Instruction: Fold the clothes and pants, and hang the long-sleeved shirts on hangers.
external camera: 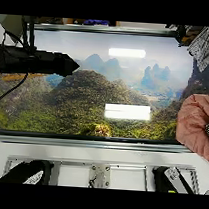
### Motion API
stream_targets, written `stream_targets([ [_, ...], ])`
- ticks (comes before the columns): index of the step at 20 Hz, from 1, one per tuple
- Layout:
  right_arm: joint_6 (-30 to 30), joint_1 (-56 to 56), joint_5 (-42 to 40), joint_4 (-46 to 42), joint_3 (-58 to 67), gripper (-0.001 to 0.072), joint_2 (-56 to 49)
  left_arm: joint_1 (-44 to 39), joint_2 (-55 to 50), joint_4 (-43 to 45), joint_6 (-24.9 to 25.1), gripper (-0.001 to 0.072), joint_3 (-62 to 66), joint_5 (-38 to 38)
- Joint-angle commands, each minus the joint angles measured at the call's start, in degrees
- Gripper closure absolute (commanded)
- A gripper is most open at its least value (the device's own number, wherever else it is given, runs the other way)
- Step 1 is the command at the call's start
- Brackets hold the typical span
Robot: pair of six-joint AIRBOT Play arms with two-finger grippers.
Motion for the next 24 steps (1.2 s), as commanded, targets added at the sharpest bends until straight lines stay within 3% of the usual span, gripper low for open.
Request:
stream_targets([
  [1, -0.02, -0.37, 2.54, 0.04, -0.07, 0.0677, 0.42, 0.07, -0.04, 0.02, 0.00, 0.0694, 0.04, -0.92],
  [2, -0.02, -0.35, 2.54, 0.04, -0.07, 0.0483, 0.76, 0.07, -0.04, 0.04, 0.00, 0.0694, 0.04, -1.42],
  [3, -0.02, -0.35, 2.54, 0.04, -0.04, 0.0220, 1.18, 0.07, -0.04, 0.04, 0.00, 0.0694, 0.04, -1.70],
  [4, 0.00, -0.35, 2.54, 0.07, -0.04, 0.0075, 1.81, 0.07, -0.04, 0.02, 0.00, 0.0694, 0.04, -1.88],
  [6, 0.52, -0.11, 2.58, 0.09, -0.04, 0.0066, 4.07, 0.07, -0.04, 0.04, 0.00, 0.0694, 0.04, -2.60],
  [9, 5.86, 1.31, 3.13, 0.07, -0.04, 0.0067, 10.14, 0.07, -0.04, 0.02, 0.00, 0.0694, 0.04, -3.48],
  [11, 6.10, 3.39, 8.13, 0.11, -0.04, 0.0067, 14.14, 0.07, -0.04, 0.04, 0.00, 0.0694, 0.04, -3.80],
  [15, 6.23, 9.40, 32.20, 5.31, -0.04, 0.0067, 19.43, 0.07, -0.04, 0.02, 0.00, 0.0694, 0.04, -3.91],
  [17, 6.21, 13.09, 48.72, 12.22, -0.09, 0.0067, 18.80, 0.07, -0.04, 0.02, 0.00, 0.0694, 0.04, -4.00],
  [20, 6.86, 23.96, 66.49, 16.02, -0.31, 0.0068, 14.75, 0.07, -0.04, 0.04, 0.00, 0.0694, 0.04, -3.91],
  [24, 8.24, 48.04, 71.63, 11.69, -5.09, 0.0069, 8.33, 0.07, -0.04, 0.02, 0.00, 0.0694, -0.13, -3.80],
])
